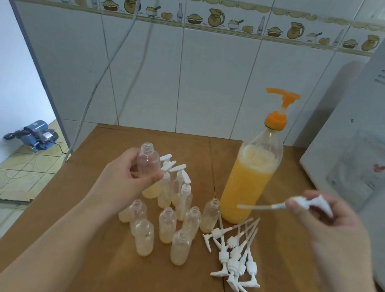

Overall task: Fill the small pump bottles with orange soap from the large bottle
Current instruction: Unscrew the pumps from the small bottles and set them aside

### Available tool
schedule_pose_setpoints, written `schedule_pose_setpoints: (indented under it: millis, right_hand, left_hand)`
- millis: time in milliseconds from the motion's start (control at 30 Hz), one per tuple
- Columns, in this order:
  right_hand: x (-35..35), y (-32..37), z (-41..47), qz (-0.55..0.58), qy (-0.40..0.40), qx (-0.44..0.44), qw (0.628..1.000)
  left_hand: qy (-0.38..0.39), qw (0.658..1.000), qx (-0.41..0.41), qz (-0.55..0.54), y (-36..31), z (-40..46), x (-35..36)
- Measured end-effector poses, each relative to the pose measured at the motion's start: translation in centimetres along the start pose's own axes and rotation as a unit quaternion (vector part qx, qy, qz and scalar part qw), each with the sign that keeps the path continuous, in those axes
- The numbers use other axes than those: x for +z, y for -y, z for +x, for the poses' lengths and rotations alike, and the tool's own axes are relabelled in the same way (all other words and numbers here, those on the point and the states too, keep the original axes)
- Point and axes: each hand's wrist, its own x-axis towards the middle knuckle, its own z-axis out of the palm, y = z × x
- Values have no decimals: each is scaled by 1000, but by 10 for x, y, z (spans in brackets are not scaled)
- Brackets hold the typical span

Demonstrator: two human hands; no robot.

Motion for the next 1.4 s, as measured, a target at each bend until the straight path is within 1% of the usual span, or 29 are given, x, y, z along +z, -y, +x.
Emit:
schedule_pose_setpoints:
  millis: [100, 133, 167, 200, 300, 367, 433, 567, 667, 767, 833, 933, 1000, 1133, 1267, 1333, 1400]
  right_hand:
    - [-4, -37, -11, -104, -17, 19, 994]
    - [-4, -47, -15, -134, -17, 13, 991]
    - [-3, -57, -19, -170, -14, -16, 985]
    - [-3, -68, -21, -207, -6, -65, 976]
    - [-3, -96, -27, -289, 19, -200, 936]
    - [-5, -114, -29, -329, 32, -253, 909]
    - [-6, -134, -32, -350, 56, -277, 893]
    - [-6, -164, -41, -352, 134, -273, 885]
    - [-5, -174, -44, -356, 164, -254, 884]
    - [-5, -179, -44, -354, 185, -249, 882]
    - [-5, -180, -43, -340, 197, -241, 887]
    - [-2, -180, -46, -322, 193, -239, 895]
    - [-2, -181, -46, -322, 182, -246, 896]
    - [-4, -182, -44, -327, 176, -262, 890]
    - [-4, -181, -46, -324, 174, -271, 890]
    - [-3, -181, -48, -322, 178, -274, 889]
    - [-3, -179, -49, -325, 180, -271, 888]
  left_hand:
    - [9, 1000, -13, 17, 7, 7, 11]
    - [13, 999, -15, 28, 10, 8, 15]
    - [19, 999, -15, 42, 13, 9, 19]
    - [26, 998, -13, 56, 16, 10, 23]
    - [49, 994, -11, 94, 25, 13, 31]
    - [57, 990, -16, 126, 29, 14, 35]
    - [70, 982, -17, 175, 33, 15, 38]
    - [109, 966, -20, 235, 39, 19, 41]
    - [138, 950, -33, 279, 41, 23, 43]
    - [163, 932, -41, 321, 43, 26, 46]
    - [180, 918, -42, 350, 43, 28, 46]
    - [203, 903, -40, 376, 43, 28, 49]
    - [206, 904, -38, 372, 43, 29, 48]
    - [225, 919, -42, 320, 36, 29, 35]
    - [157, 961, -29, 226, 14, 21, 40]
    - [150, 958, -35, 241, 6, 18, 53]
    - [160, 938, -37, 305, 5, 21, 67]
